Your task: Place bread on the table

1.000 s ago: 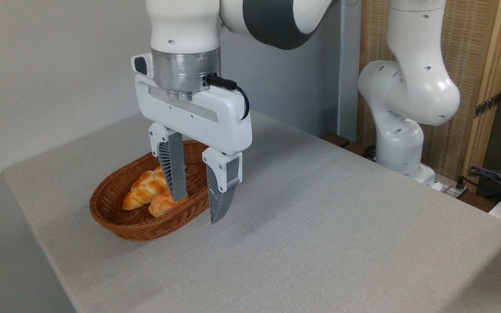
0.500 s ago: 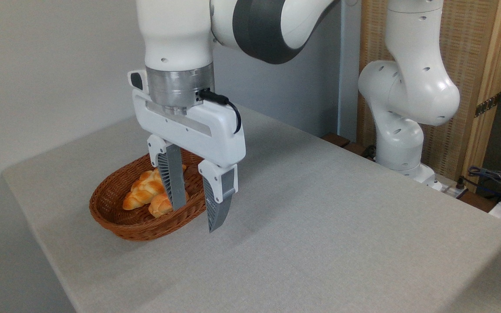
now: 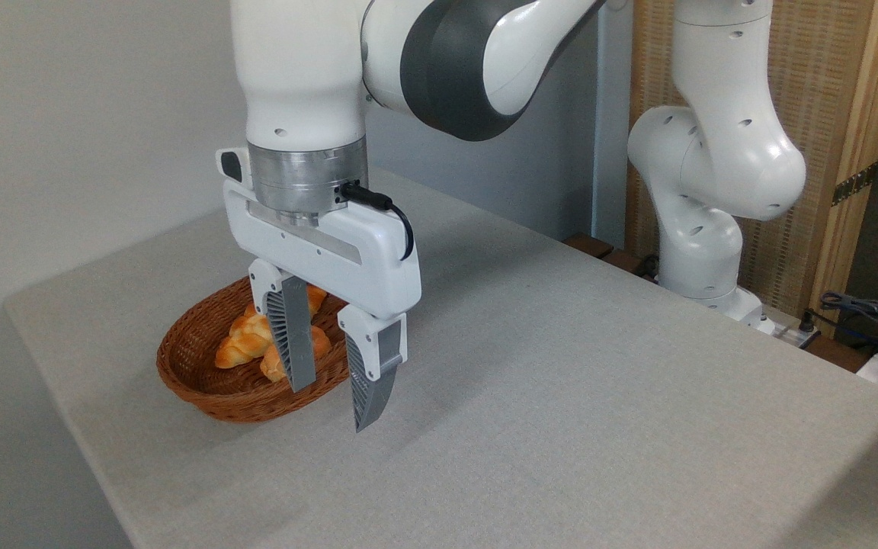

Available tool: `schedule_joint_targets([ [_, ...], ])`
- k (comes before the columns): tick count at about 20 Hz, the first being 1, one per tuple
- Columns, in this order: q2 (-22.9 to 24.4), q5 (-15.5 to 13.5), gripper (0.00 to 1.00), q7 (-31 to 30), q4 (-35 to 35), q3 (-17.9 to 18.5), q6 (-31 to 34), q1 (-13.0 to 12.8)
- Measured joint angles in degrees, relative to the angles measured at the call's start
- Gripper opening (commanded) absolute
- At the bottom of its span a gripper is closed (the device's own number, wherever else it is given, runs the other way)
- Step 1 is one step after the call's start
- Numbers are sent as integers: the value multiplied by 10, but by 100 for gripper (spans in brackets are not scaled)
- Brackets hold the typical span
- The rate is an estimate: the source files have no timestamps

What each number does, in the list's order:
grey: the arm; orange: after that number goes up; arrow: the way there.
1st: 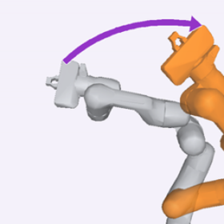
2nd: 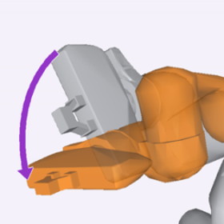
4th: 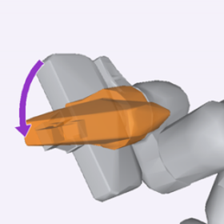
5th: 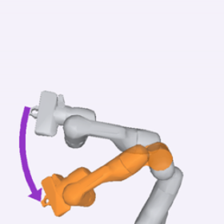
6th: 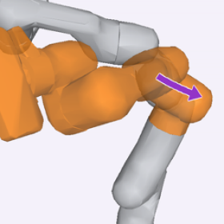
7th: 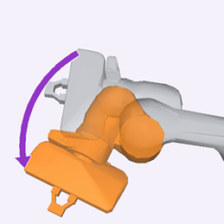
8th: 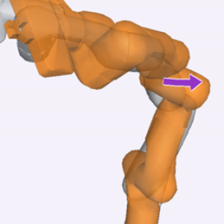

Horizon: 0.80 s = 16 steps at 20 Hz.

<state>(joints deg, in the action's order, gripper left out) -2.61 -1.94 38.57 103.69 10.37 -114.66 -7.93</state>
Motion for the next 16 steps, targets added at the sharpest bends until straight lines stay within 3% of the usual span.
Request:
schedule_joint_targets([
  [16, 13, 0, 100, 0, -4, -5, -1, -4],
])
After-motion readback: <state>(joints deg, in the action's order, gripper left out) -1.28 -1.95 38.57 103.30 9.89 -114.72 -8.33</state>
